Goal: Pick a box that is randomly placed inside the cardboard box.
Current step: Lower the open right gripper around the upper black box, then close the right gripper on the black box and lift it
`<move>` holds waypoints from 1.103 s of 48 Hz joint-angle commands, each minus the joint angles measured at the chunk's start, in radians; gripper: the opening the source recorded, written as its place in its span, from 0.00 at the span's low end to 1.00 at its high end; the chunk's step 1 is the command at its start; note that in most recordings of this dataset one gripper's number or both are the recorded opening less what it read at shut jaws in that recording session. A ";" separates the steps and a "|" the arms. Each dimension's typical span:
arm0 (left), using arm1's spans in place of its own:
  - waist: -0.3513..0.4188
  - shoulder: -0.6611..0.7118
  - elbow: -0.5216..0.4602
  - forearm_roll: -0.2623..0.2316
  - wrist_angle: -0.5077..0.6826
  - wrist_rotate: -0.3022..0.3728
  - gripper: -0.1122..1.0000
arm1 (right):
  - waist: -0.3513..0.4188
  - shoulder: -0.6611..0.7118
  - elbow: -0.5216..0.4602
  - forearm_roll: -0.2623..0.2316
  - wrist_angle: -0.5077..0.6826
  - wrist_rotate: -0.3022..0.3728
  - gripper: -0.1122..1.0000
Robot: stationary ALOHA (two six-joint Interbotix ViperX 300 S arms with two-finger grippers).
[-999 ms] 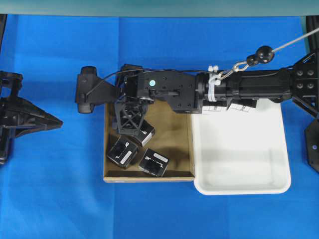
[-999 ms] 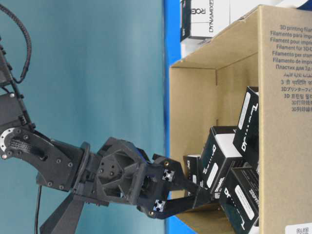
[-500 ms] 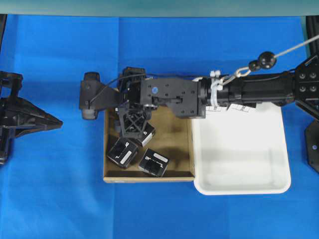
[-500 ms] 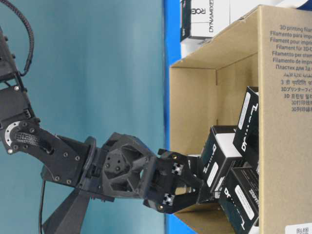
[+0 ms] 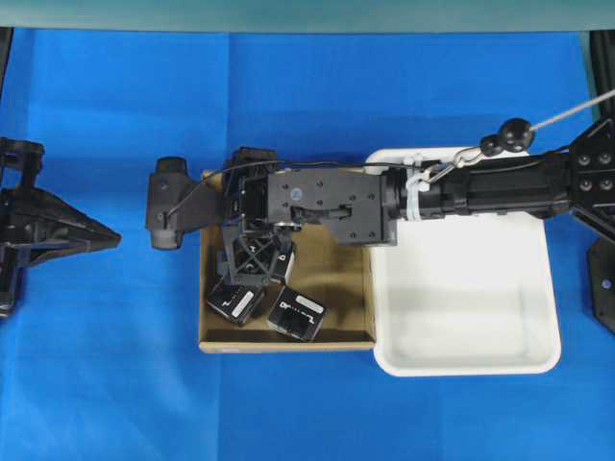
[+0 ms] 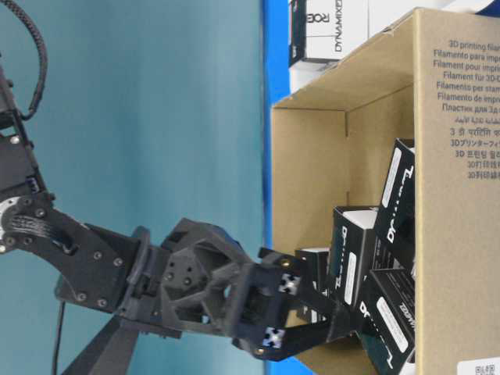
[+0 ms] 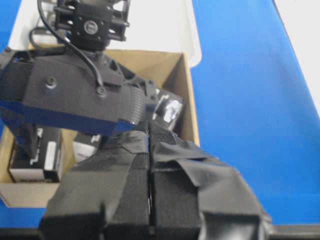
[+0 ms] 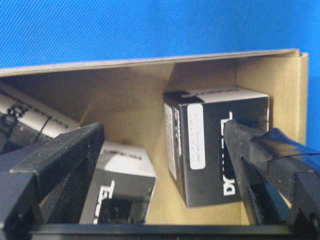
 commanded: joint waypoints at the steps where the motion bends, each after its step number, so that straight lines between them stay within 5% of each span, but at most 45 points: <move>1: -0.002 0.008 -0.014 0.002 -0.009 0.002 0.04 | -0.018 -0.012 -0.011 -0.009 0.000 0.002 0.99; 22: -0.002 0.006 -0.014 0.003 -0.009 0.002 0.04 | -0.074 -0.015 0.014 -0.048 -0.005 -0.009 0.99; 53: -0.002 0.006 -0.012 0.003 -0.028 0.002 0.04 | -0.034 -0.026 0.143 -0.043 -0.104 0.002 0.99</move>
